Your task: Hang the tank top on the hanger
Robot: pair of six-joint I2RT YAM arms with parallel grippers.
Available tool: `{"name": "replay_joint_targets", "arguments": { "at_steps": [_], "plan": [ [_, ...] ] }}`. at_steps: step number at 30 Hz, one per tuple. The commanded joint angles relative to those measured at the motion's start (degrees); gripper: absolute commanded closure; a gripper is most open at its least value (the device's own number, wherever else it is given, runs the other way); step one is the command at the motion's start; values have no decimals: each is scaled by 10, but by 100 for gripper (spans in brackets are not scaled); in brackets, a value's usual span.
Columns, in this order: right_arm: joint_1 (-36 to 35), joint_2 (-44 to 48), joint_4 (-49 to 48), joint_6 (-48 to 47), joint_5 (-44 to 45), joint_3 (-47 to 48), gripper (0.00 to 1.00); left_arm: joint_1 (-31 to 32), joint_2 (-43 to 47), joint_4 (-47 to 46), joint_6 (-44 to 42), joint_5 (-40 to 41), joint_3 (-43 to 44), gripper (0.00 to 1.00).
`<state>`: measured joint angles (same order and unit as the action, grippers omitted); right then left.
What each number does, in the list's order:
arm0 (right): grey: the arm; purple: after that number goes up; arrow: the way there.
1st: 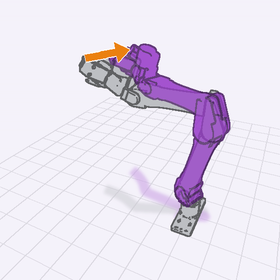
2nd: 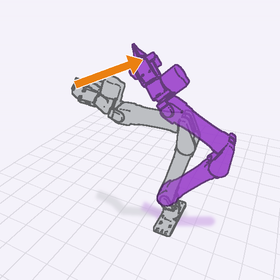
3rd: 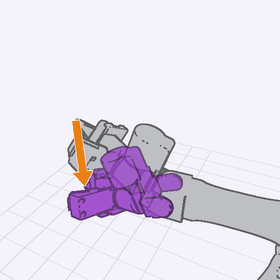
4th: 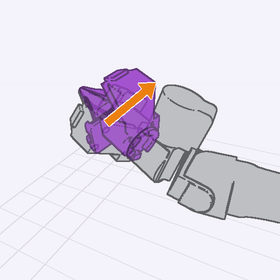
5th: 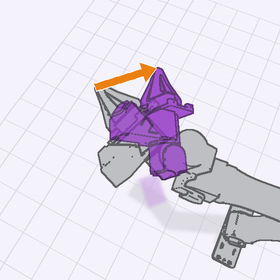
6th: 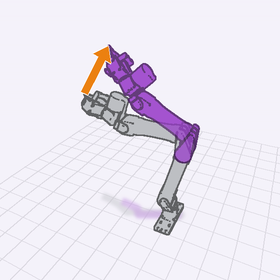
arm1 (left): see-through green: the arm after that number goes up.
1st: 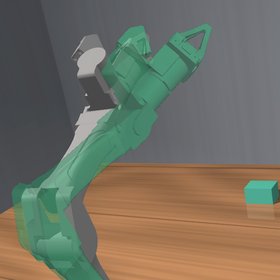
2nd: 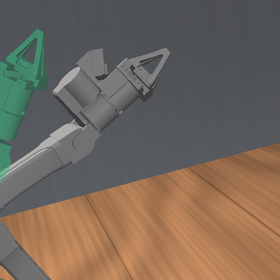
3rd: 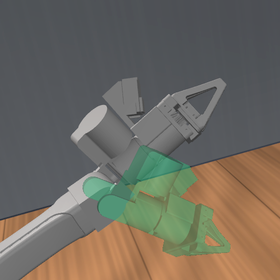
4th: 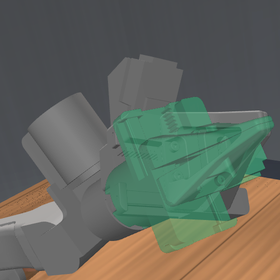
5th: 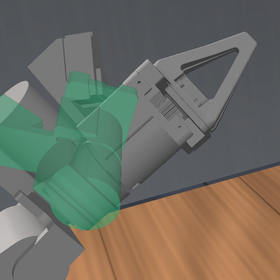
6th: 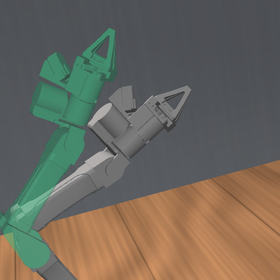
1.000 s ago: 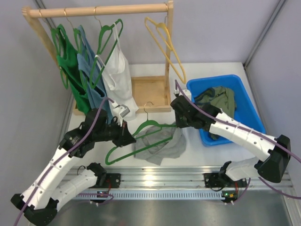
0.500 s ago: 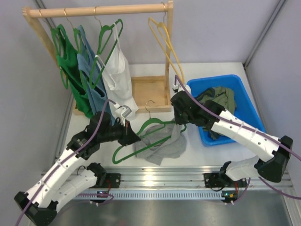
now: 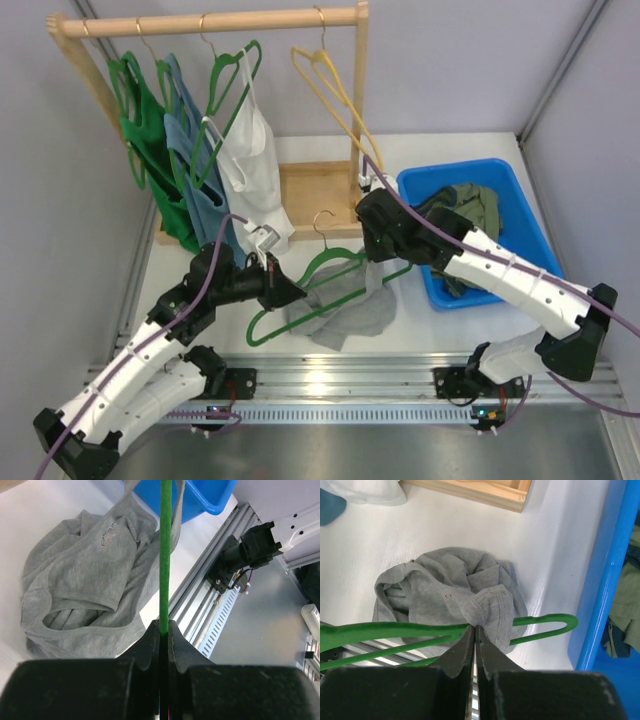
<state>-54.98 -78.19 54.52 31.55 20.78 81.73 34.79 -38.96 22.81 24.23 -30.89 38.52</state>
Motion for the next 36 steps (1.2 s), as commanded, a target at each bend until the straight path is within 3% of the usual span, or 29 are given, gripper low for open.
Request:
{"name": "replay_joint_targets", "arguments": {
  "at_steps": [1,27,32,36],
  "plan": [
    [-9,-6,-4,-8,10,36,100,5,3,-87,9,-27,0,100],
    [-20,21,23,-23,23,67,100,58,-27,-125,-16,100,2,100],
    [-20,32,-6,-39,18,52,91,67,-45,-143,-15,67,5,100],
    [-19,40,-35,-64,5,41,84,88,-45,-215,6,66,-25,100]
  ]
}}
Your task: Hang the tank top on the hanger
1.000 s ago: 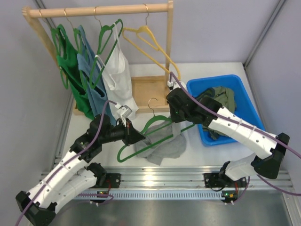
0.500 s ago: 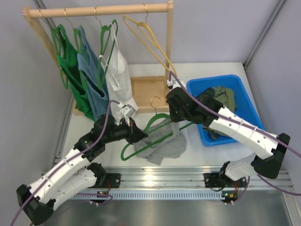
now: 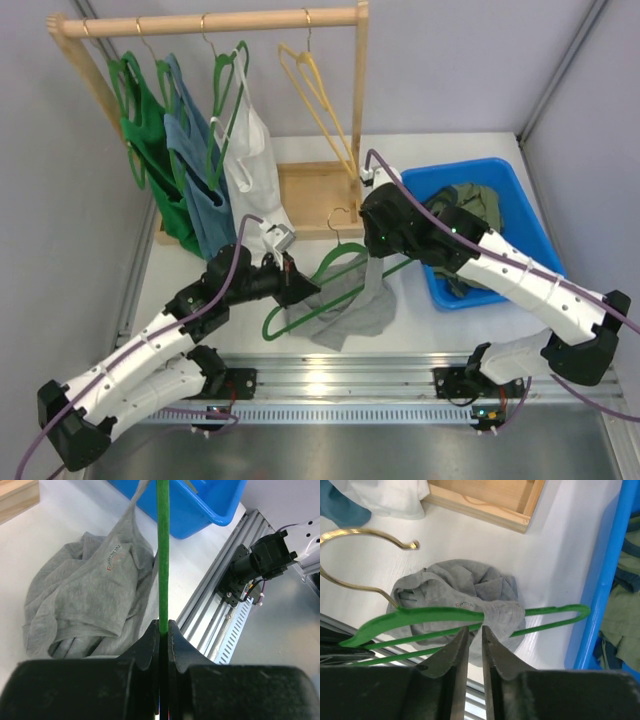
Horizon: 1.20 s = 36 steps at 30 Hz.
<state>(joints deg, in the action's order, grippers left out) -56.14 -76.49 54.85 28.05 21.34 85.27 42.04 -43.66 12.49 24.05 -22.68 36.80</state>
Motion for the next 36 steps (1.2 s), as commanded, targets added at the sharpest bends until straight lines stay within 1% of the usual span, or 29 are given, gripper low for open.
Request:
{"name": "replay_joint_targets", "arguments": {
  "at_steps": [1,2,3,5,6,7,10,14,19,26,36],
  "plan": [
    [-7,26,-44,-38,-5,3,81,17,0,-120,11,-14,-13,100],
    [-7,29,-50,-41,-9,0,78,22,-1,-142,15,-8,-21,100],
    [-7,31,-54,-43,-11,-2,71,23,-2,-146,17,-4,-23,100],
    [-6,44,-69,-55,-30,-19,66,26,-5,-154,18,0,-29,100],
    [-8,49,-94,-61,-38,-24,63,27,-5,-162,20,4,-31,100],
    [-8,53,-104,-70,-47,-30,59,28,-6,-164,20,8,-33,100],
    [-11,58,-133,-79,-72,-38,54,28,-12,-171,23,16,-38,100],
    [-21,42,-142,-82,-75,-35,53,28,8,-164,27,32,-44,100],
    [-32,26,-146,-81,-70,-27,53,28,40,-128,22,48,-42,100],
    [-59,0,-138,-81,-42,7,53,29,60,-138,36,30,-58,100],
    [-70,0,-125,-60,15,6,52,28,24,-178,43,-3,-66,100]
  ]
}}
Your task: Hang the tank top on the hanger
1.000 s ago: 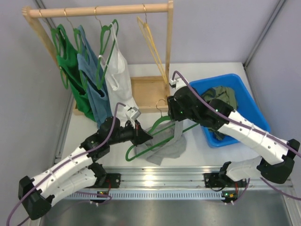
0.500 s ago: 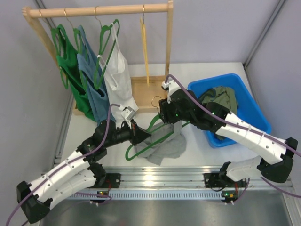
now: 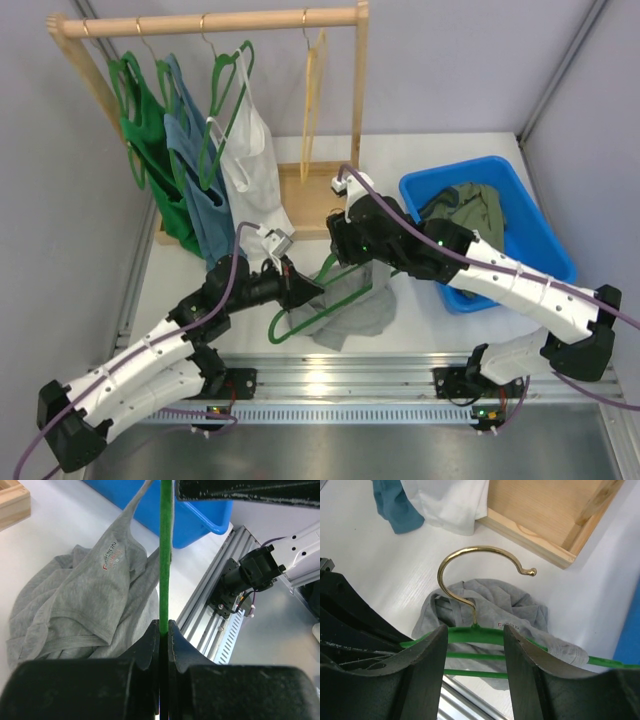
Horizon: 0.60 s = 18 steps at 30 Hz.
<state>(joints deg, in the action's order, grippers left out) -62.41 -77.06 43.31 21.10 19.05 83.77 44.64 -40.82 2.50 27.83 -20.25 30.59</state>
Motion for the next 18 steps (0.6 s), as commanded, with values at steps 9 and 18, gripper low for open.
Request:
{"name": "replay_joint_targets", "arguments": {
  "at_steps": [9,18],
  "plan": [
    [-6,-2,-12,6,82,10,51,2,-35,-147,17,-44,-15,100],
    [-6,-17,-20,7,127,-10,56,2,-83,-212,28,-59,-20,100]
  ]
}}
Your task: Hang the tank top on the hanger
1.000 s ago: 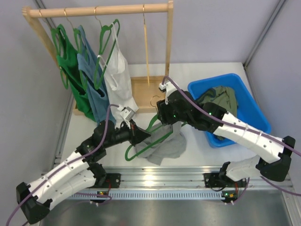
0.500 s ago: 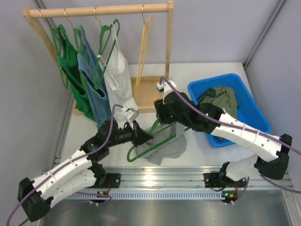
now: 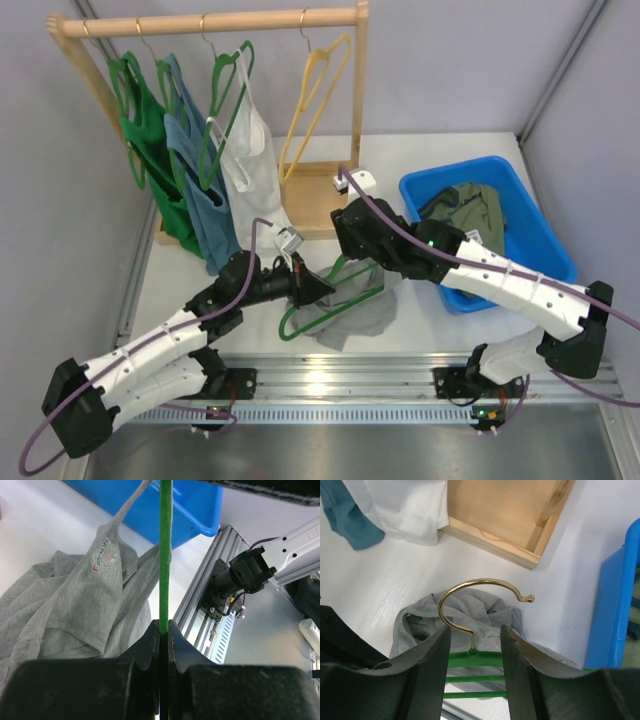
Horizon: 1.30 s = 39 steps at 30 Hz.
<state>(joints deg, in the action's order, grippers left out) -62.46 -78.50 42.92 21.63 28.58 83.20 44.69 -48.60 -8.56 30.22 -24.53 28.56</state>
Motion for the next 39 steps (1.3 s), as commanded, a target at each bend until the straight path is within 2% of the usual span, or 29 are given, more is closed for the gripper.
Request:
{"name": "replay_joint_targets", "arguments": {
  "at_steps": [1,8,11,12,15,20,24,30,33,37,38,39],
  "plan": [
    [-6,-3,-18,1,34,-8,56,1,-10,-109,6,-17,-1,100],
    [-6,10,-42,4,52,-47,62,1,-51,-166,30,-24,-10,100],
    [-6,15,-56,4,54,-62,76,1,-63,-180,35,-24,-10,100],
    [-6,16,-58,4,55,-66,86,1,-66,-178,36,-24,-10,100],
    [-6,22,-65,3,61,-76,100,2,-73,-159,34,-12,-3,100],
    [-6,50,-92,-8,58,-109,100,2,-64,-111,35,25,9,76],
    [-6,69,-111,-19,49,-131,100,1,-64,-76,33,46,19,64],
    [-6,84,-116,-22,46,-145,100,1,-59,-53,38,66,28,60],
    [-6,93,-121,-26,39,-153,100,1,-40,-11,41,113,39,59],
    [-6,105,-130,-29,32,-163,100,1,-4,83,58,226,49,59],
    [-6,106,-131,-29,32,-163,100,2,3,133,63,276,51,59],
    [-6,106,-130,-29,32,-164,100,1,7,149,66,287,51,59]
  ]
}}
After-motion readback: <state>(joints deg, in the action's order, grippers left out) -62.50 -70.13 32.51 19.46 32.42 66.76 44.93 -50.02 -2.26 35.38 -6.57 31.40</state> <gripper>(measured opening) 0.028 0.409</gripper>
